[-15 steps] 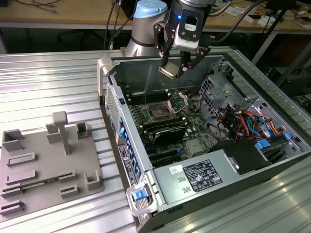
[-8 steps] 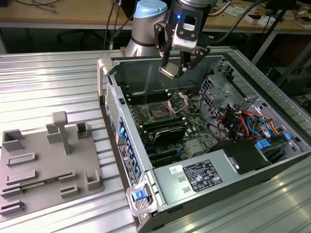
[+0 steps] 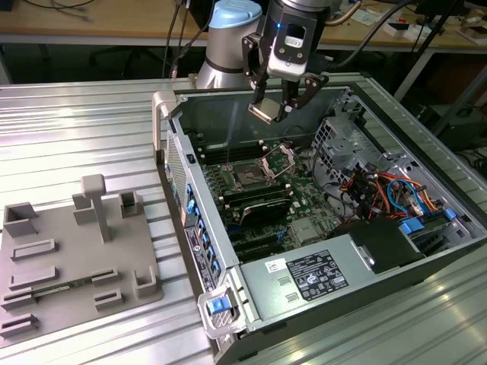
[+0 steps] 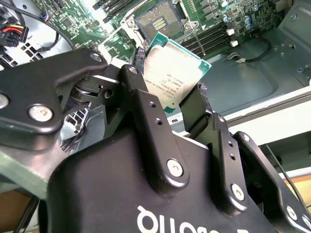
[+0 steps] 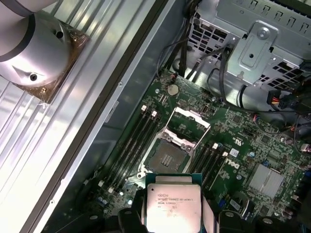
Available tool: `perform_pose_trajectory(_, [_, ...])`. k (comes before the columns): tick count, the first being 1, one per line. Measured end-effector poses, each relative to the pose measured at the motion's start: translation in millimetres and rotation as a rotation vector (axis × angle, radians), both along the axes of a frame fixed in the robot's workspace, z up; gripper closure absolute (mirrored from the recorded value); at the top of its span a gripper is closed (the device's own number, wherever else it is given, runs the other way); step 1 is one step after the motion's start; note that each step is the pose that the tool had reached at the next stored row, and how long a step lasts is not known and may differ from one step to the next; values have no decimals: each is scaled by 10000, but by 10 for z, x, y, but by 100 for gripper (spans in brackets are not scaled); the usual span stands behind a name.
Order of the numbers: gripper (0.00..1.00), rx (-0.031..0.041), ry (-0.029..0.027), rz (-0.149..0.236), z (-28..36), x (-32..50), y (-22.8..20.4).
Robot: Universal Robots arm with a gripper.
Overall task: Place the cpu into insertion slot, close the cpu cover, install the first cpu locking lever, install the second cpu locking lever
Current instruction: 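Place the cpu into insertion slot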
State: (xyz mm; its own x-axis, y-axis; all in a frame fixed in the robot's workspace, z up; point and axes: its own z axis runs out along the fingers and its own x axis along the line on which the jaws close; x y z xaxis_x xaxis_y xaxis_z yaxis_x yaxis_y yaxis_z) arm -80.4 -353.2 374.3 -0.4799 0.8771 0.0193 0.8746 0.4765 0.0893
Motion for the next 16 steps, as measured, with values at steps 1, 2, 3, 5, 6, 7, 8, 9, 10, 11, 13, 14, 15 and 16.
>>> perform_pose_trajectory(1, [45, 0, 0, -40, 0, 0, 0])
perform_pose_trajectory(2, [45, 0, 0, -76, 0, 0, 0])
perform_pose_trajectory(3, [45, 0, 0, -116, 0, -1, 0])
perform_pose_trajectory(5, [45, 0, 0, -184, 0, -1, 0])
perform_pose_trajectory(6, [45, 0, 0, -218, 0, -2, 0])
perform_pose_trajectory(7, [45, 0, 0, -259, -1, -2, 0])
perform_pose_trajectory(8, [45, 0, 0, -293, -1, -3, 0])
perform_pose_trajectory(9, [45, 0, 0, -333, -1, -3, 0])
perform_pose_trajectory(10, [45, 0, 0, -396, -1, -3, 0])
perform_pose_trajectory(11, [45, 0, 0, -431, -1, -4, 0])
perform_pose_trajectory(13, [45, 0, 0, -522, -1, -5, 0])
perform_pose_trajectory(14, [45, 0, 0, -582, -1, -5, 0])
perform_pose_trajectory(15, [45, 0, 0, -631, -1, -6, 0])
perform_pose_trajectory(16, [45, 0, 0, -672, -1, -6, 0])
